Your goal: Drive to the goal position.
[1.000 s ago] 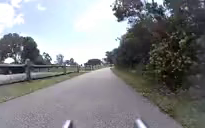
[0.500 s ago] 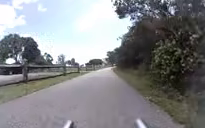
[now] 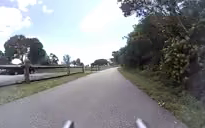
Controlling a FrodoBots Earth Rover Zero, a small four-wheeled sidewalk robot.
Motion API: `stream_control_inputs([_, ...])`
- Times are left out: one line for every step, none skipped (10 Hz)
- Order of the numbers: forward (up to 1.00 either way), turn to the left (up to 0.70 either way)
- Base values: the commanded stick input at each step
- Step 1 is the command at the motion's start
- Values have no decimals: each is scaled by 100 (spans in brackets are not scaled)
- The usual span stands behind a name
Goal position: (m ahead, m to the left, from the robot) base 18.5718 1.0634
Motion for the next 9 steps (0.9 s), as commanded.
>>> stream_control_inputs([50,0])
stream_control_inputs([50,0])
stream_control_inputs([50,0])
stream_control_inputs([50,24])
stream_control_inputs([50,19])
stream_control_inputs([50,14])
stream_control_inputs([50,8])
stream_control_inputs([50,3])
stream_control_inputs([50,0])
